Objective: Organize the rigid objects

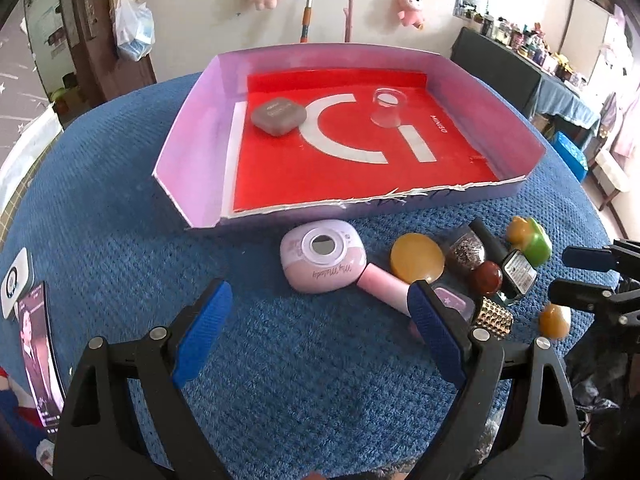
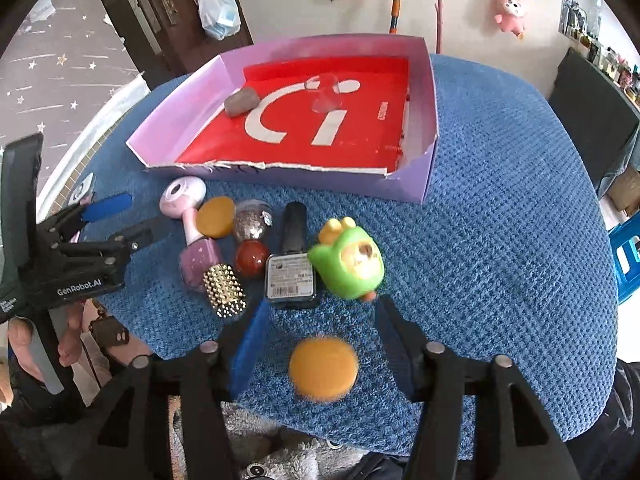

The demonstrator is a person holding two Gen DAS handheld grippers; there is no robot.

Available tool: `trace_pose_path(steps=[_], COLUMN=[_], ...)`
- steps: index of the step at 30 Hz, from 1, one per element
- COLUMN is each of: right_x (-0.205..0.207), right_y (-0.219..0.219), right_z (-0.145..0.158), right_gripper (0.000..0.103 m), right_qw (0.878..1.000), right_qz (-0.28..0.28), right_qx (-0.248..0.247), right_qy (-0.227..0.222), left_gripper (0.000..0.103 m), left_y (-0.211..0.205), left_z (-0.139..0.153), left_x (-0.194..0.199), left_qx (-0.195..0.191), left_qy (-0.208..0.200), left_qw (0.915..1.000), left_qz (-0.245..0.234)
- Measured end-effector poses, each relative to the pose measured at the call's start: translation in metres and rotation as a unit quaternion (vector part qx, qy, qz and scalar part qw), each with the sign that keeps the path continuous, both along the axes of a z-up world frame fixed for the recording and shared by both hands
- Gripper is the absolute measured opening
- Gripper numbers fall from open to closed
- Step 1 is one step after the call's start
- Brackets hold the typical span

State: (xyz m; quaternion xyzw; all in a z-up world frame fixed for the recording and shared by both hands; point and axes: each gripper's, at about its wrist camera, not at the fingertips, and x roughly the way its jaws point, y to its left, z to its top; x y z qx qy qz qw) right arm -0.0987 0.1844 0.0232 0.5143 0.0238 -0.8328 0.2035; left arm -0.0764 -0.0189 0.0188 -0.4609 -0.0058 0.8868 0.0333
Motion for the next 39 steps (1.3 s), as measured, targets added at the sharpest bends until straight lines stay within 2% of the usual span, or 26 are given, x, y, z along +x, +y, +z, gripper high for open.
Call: trace_pose_path(steps=[4,7,11,13,17,19,29,39], right_x=[-0.002,0.003,0.009,0.011,0.012,0.01,0.002,-0.013], right_y=[0.005,0.012,0.02,0.021,0.023,0.023,0.019,0.017], right_z=[-0.003,-0.005,0.001,0.005,0.006,0.003,-0.01,-0.019], right_gripper=[0.059,0.059,0.06,0.069,0.074,0.08,0.081,0.08], right_qw=[1.0,0.999,0.998,0.998,0.997,0.997,0.995,0.995], right_qz=[-0.013,-0.026,-0.033,-0.036,-0.039,-0.043,-0.056,-0.059], right_qx=[-0.013,-0.024,-0.039,-0.037,-0.045,-0.045,-0.031,-0.034], right_qy=[0.013,0.024,0.032,0.042,0.047,0.051,0.076,0.067], left_gripper=[0.09,0.09,0.09,0.09,0.09,0.09,0.09,0.091], left_y=[-0.004,-0.003,-0.005,-0.005,-0.005,-0.007,-0.017,-0.013], left_z=[-0.005,-0.009,-0.003,-0.002,-0.007,-0.009,-0.016,-0.024], left_x=[0.002,0.004,0.007,0.009,0.007,0.005,-0.012,-0.032], left_qx=[0.003,0.007,0.005,0.009,0.004,0.005,0.011,0.026], left_qy=[0.002,-0.002,0.006,0.005,0.001,0.001,0.003,-0.003], left_qw=[0.9999,0.9999,0.9999,0.9998,0.9997,0.9996,0.9983,0.9978], left_qz=[0.016,0.009,0.015,0.017,0.024,0.029,0.057,0.062])
